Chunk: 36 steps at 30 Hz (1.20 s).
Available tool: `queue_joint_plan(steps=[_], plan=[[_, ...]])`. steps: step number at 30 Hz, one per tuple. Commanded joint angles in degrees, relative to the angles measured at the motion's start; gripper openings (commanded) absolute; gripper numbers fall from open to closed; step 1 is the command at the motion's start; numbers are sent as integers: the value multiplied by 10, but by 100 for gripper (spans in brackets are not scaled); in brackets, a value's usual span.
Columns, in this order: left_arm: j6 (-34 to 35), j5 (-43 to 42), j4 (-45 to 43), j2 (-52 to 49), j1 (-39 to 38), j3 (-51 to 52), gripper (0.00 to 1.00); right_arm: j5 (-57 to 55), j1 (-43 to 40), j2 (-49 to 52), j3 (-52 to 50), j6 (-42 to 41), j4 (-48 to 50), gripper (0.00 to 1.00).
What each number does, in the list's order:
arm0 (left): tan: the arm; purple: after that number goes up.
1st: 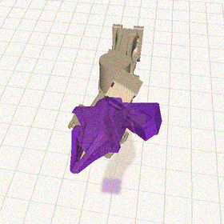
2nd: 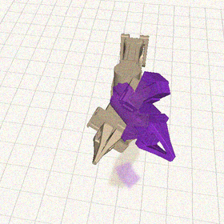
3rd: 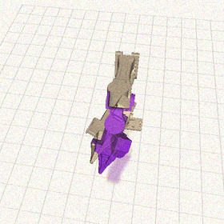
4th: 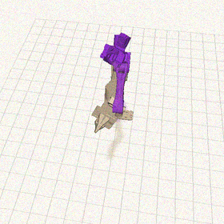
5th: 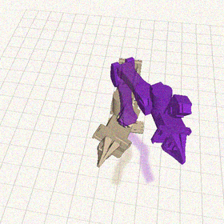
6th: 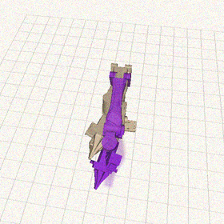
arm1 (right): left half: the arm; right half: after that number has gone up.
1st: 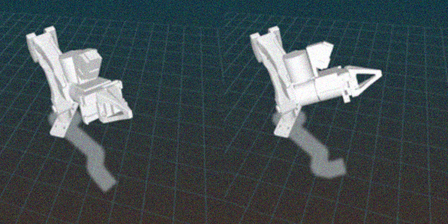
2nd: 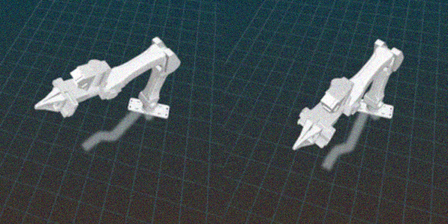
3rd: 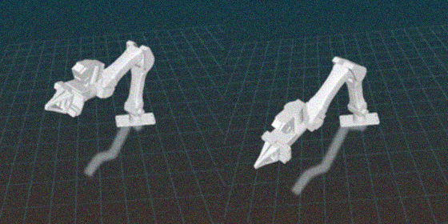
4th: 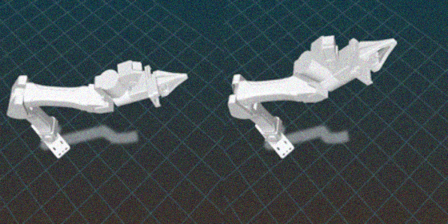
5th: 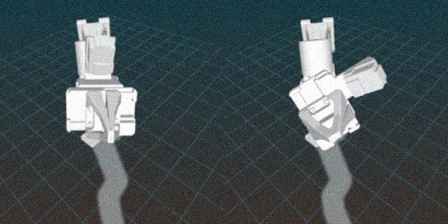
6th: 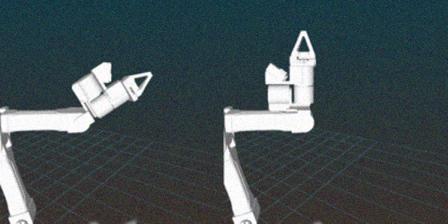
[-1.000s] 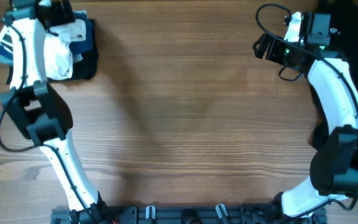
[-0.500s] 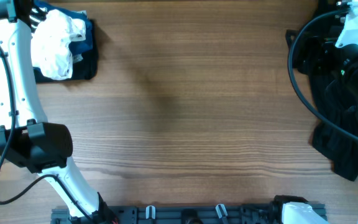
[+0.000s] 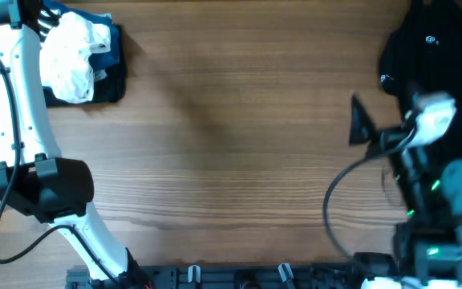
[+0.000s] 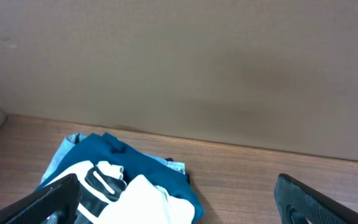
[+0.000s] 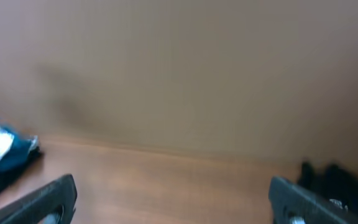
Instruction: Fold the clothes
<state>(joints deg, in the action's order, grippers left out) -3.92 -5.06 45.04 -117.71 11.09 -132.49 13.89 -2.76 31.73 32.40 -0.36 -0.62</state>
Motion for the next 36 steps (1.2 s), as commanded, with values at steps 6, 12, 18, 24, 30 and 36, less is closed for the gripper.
queue_joint_plan(steps=[6, 12, 18, 24, 30, 36], plan=[[5, -7, -2, -4, 3, 2, 100, -36, 32, -260, -274, -17, 103, 100], [5, -7, -2, -4, 3, 2, 100, -20, 33, -316, -321, -18, 56, 100], [5, -7, -2, -4, 3, 2, 100, 12, 33, -315, -321, 3, 18, 100], [5, -7, -2, -4, 3, 2, 100, 11, 33, -315, -321, 2, 18, 100], [5, -7, -2, -4, 3, 2, 100, 11, 33, -315, -321, 3, 18, 100], [5, -7, 5, 1, 2, 2, 100, 11, 33, -315, -321, 2, 18, 100]])
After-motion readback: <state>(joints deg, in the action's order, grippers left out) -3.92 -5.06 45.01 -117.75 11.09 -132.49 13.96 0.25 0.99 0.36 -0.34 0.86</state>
